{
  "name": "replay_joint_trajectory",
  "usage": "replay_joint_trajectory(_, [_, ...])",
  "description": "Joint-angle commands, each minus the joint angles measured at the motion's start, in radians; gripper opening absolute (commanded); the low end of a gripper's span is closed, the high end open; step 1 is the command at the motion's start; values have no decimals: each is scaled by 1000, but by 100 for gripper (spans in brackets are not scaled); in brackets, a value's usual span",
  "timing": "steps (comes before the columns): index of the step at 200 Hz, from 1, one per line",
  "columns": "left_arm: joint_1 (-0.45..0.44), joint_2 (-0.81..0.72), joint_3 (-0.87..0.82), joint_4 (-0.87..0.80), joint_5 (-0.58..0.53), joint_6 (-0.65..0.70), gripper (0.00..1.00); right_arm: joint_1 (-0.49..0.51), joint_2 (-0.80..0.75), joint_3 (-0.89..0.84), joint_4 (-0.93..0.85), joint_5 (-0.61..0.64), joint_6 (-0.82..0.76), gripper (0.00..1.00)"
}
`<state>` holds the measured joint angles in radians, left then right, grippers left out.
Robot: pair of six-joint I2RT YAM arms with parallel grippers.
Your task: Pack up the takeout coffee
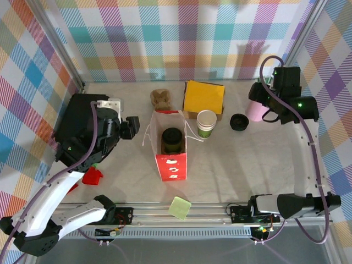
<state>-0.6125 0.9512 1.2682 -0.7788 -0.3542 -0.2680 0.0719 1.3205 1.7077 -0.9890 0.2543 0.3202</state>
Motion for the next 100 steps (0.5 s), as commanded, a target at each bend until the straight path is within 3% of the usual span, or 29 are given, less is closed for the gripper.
replay_joint_trajectory(1, [8, -21, -31, 28, -48, 26, 62, -47, 40, 17, 82, -40, -24, 77])
replay_joint_trajectory(100, [9, 4, -99, 137, 10, 70, 62, -172, 235, -35, 331, -29, -12, 69])
